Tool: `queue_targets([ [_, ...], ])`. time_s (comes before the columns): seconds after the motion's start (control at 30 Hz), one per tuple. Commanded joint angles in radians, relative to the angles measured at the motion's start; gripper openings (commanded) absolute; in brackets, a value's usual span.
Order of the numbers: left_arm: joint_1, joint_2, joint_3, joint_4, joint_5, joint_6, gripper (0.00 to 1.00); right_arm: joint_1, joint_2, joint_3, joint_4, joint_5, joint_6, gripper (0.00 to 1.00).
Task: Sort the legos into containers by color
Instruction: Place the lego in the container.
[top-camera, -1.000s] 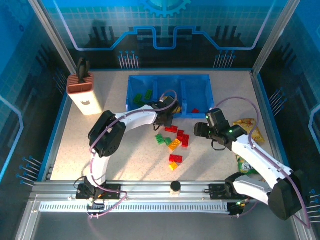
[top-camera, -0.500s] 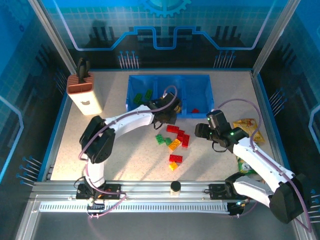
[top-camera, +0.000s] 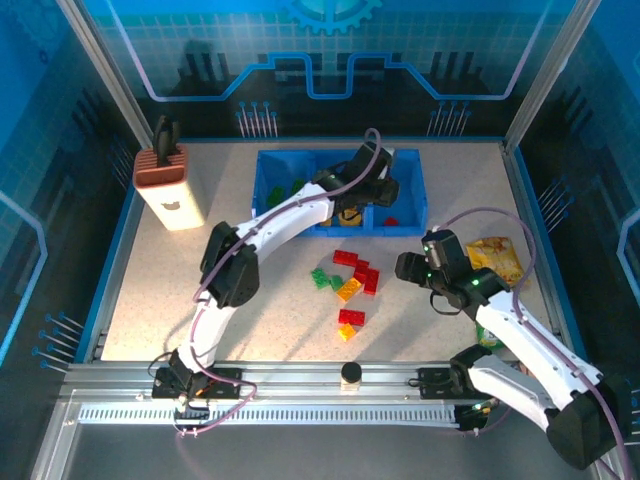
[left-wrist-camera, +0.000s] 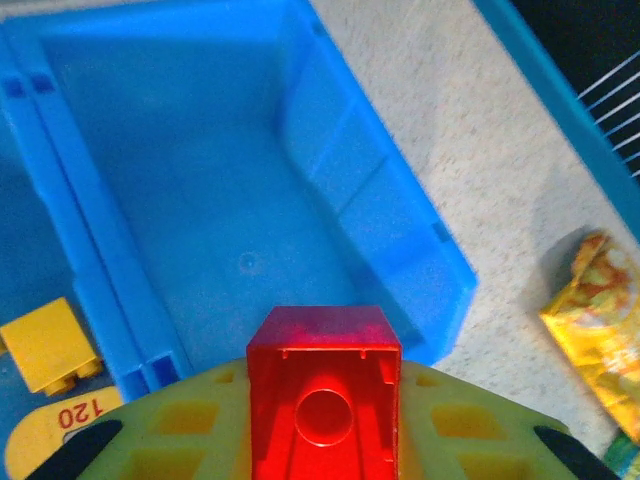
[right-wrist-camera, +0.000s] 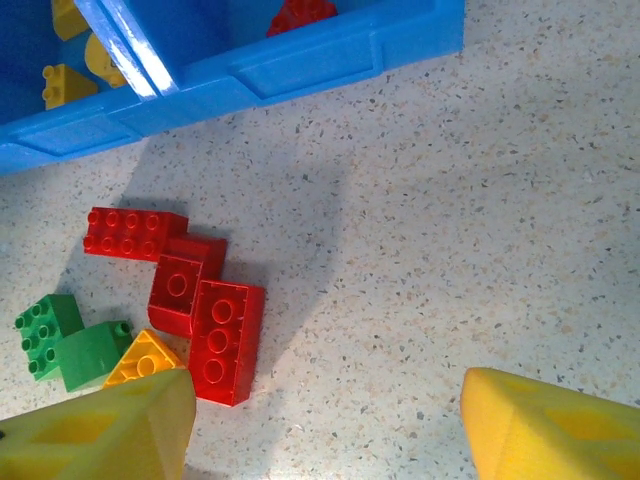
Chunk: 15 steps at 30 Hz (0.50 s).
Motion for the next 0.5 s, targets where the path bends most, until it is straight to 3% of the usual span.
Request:
queue_targets([
  [0.0,-0.002,0.072,0.118,-0.071,0.018,0.047,0.25,0.006,-0.030,-0.018,-0.029,0.007,0.021,0.72],
  [0.13,-0.003,0.131,0.213,-0.101,0.010,0.067,0.33,0.006,-0.040,-0.017,-0.035,0.007,0.020,0.72],
  [0.23,-0.001,0.142,0.246,-0.100,-0.002,0.083,0.55,0.005,-0.041,-0.012,-0.036,0.004,0.015,0.72],
  [0.3,0.001,0.134,0.261,-0.102,-0.007,0.092,0.64,0.005,-0.038,-0.009,-0.036,0.001,0.009,0.73],
  [0.47,-0.002,0.025,0.203,-0.072,0.014,0.099,0.68,0.005,-0.026,-0.013,-0.012,-0.037,-0.027,0.74],
])
